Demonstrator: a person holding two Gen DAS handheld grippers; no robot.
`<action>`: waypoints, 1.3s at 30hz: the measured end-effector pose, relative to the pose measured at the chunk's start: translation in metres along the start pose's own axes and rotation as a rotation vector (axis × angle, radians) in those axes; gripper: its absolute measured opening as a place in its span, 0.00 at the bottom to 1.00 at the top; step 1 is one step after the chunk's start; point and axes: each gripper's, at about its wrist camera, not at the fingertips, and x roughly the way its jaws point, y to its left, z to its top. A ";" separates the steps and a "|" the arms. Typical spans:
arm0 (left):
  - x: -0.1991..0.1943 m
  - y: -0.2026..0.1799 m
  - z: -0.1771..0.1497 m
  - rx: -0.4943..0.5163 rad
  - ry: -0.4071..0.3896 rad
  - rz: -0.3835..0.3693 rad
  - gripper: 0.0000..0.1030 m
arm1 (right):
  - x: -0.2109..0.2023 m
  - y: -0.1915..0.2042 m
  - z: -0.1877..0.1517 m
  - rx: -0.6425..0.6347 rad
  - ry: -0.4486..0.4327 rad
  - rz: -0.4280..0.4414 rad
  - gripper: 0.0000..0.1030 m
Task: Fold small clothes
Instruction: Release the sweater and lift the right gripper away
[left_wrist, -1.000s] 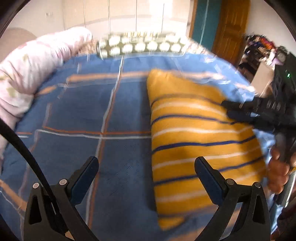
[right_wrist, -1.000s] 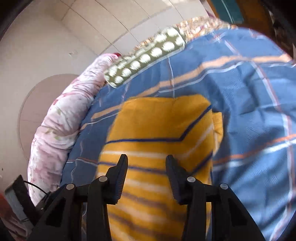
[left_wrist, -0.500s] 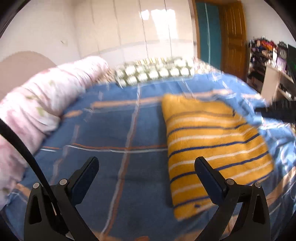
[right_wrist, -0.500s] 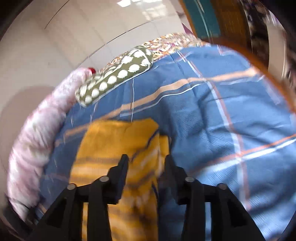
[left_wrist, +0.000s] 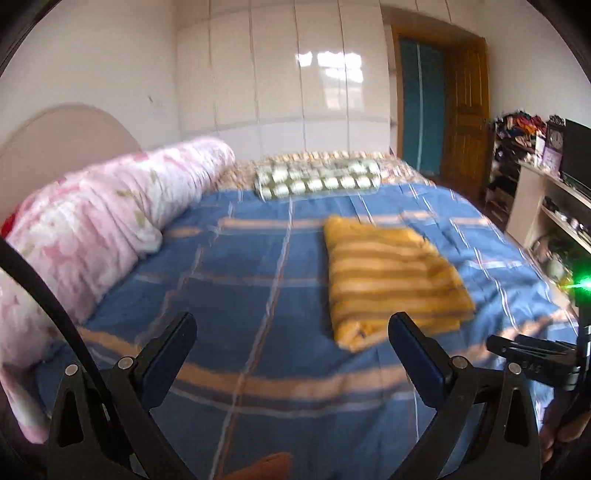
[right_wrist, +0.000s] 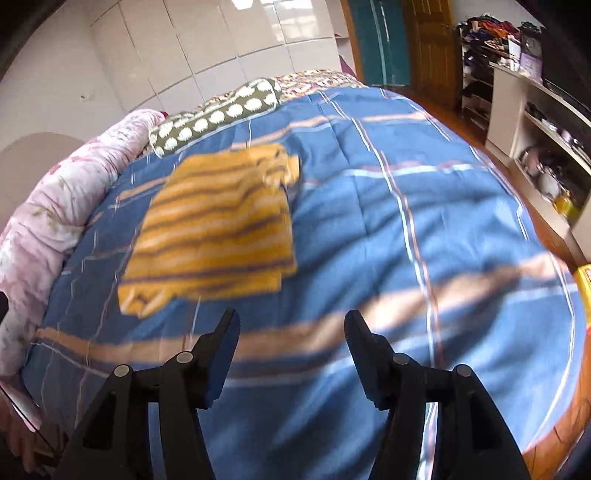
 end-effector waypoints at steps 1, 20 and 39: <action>0.004 -0.002 -0.005 0.000 0.033 -0.007 1.00 | 0.000 0.004 -0.006 -0.015 0.008 -0.012 0.66; 0.065 -0.034 -0.048 0.009 0.338 -0.079 1.00 | 0.006 -0.003 -0.011 -0.086 -0.019 -0.167 0.77; 0.090 -0.053 -0.050 0.015 0.389 -0.079 1.00 | 0.012 -0.025 -0.005 -0.051 -0.031 -0.157 0.81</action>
